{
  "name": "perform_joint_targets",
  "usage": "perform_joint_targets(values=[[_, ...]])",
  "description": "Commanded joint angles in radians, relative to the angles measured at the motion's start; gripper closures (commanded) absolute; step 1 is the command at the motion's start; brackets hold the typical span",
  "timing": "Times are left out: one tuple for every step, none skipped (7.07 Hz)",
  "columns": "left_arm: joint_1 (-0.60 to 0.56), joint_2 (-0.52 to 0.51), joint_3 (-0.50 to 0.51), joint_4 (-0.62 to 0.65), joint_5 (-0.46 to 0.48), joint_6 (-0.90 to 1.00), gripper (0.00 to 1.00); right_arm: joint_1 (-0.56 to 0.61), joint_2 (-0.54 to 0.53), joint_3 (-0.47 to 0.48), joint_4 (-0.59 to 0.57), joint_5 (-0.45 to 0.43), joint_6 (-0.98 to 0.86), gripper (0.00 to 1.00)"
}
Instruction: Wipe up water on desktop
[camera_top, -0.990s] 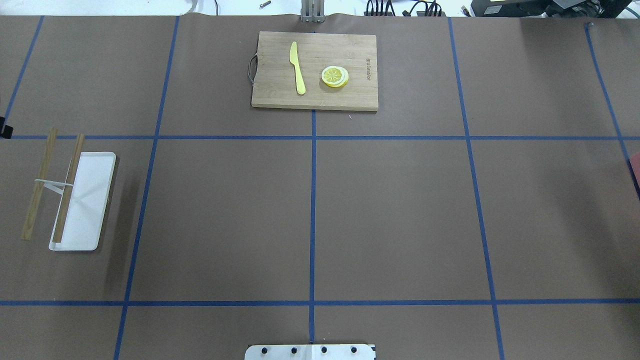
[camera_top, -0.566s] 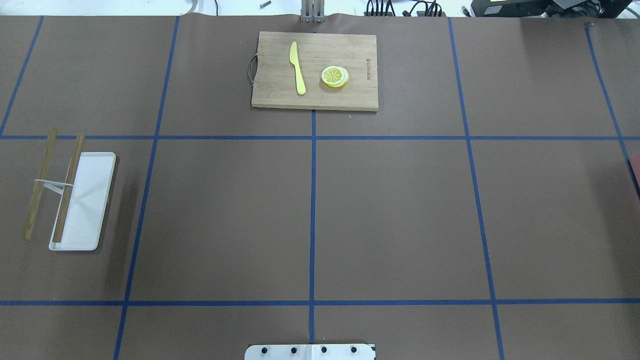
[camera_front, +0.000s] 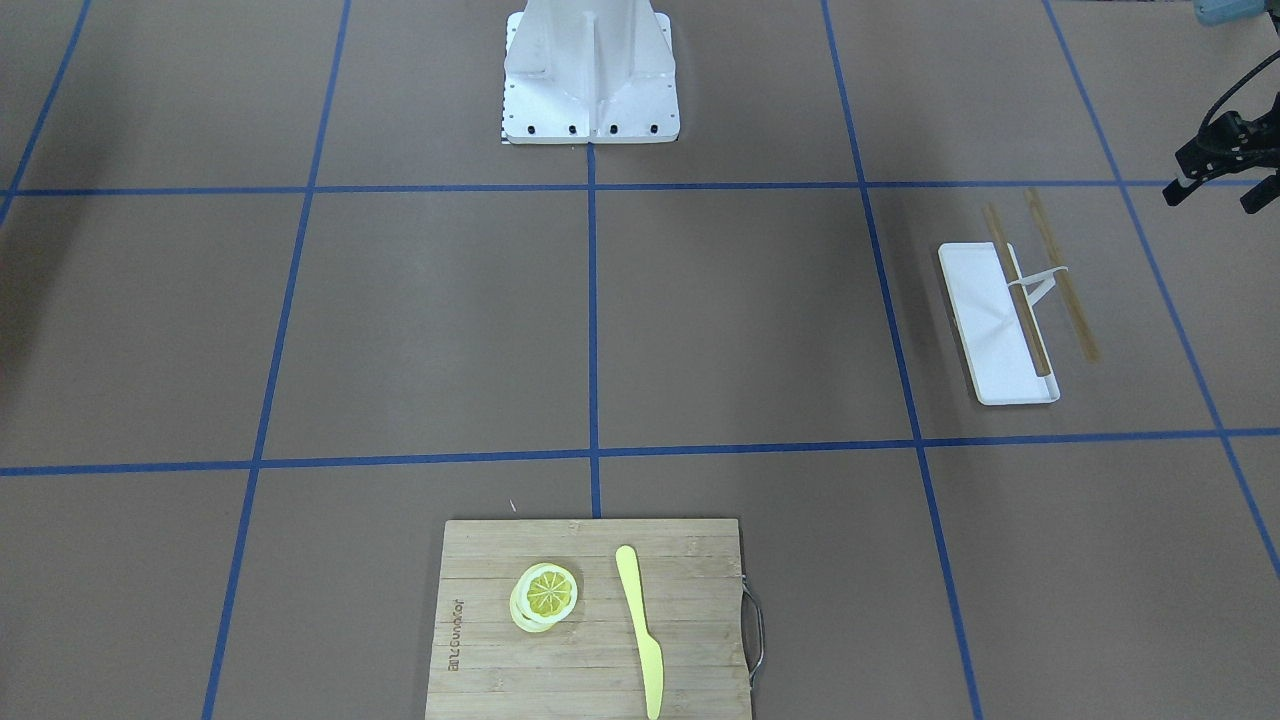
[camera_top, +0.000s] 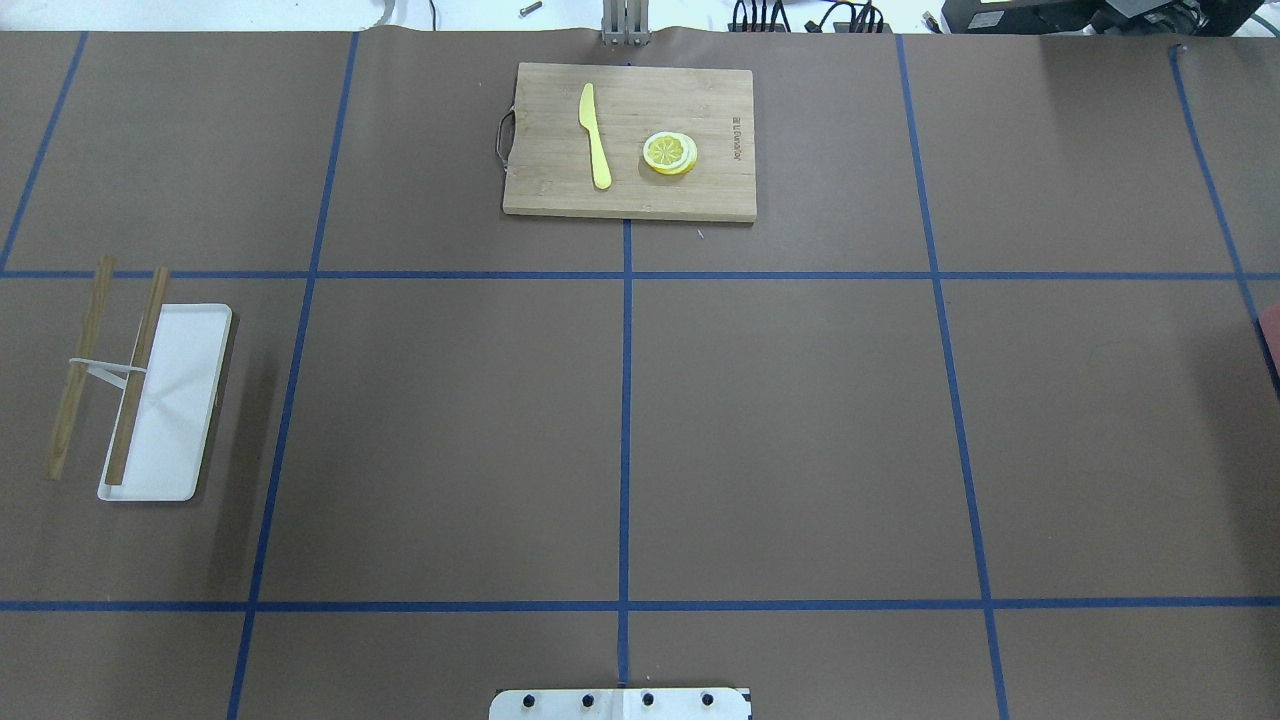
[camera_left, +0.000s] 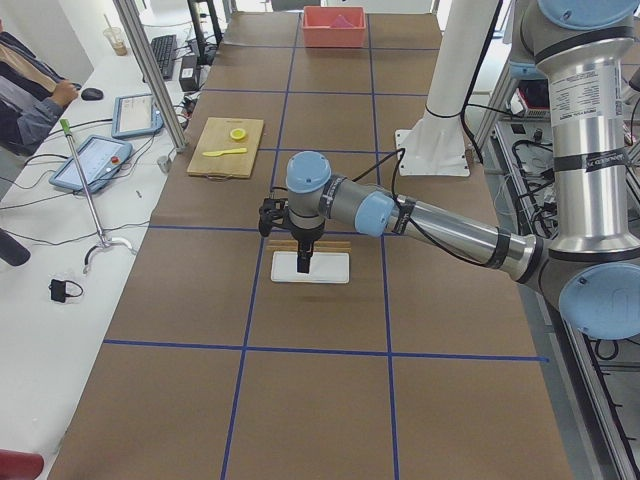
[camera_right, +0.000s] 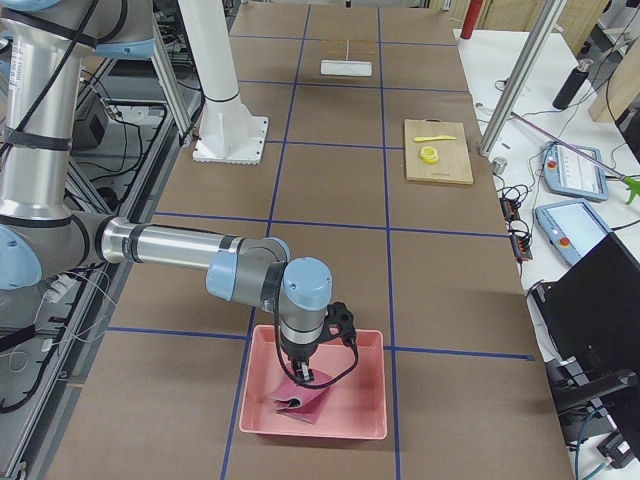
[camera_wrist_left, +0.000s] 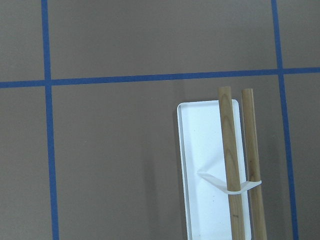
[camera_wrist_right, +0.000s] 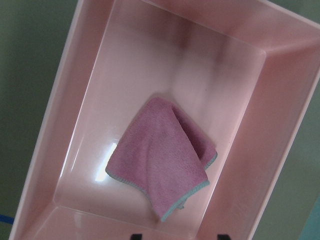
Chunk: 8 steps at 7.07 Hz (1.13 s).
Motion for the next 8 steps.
perform_joint_targets(values=[[-0.011,0.014,0.021,0.000,0.001,0.002,0.02,0.000,0.008,0.006,0.001,0.002,0.003,0.00],[-0.018,0.012,0.029,0.000,0.004,0.009,0.02,0.000,0.008,0.003,0.002,0.042,0.002,0.00],[-0.100,0.018,0.049,0.000,0.049,0.138,0.02,0.000,0.009,0.000,0.002,0.098,0.002,0.00],[-0.176,0.056,0.066,0.008,0.054,0.372,0.02,0.005,0.011,0.015,0.002,0.100,0.005,0.00],[-0.183,0.060,0.069,0.008,0.056,0.396,0.02,0.003,0.022,0.018,0.002,0.100,0.005,0.00],[-0.182,0.058,0.078,0.003,0.060,0.396,0.02,0.003,0.025,0.025,0.004,0.099,0.003,0.00],[-0.180,0.085,0.089,0.006,0.060,0.393,0.02,0.003,0.041,0.028,0.022,0.096,0.003,0.00],[-0.179,0.083,0.125,0.000,0.054,0.393,0.02,0.003,0.052,0.026,0.033,0.094,0.003,0.00]])
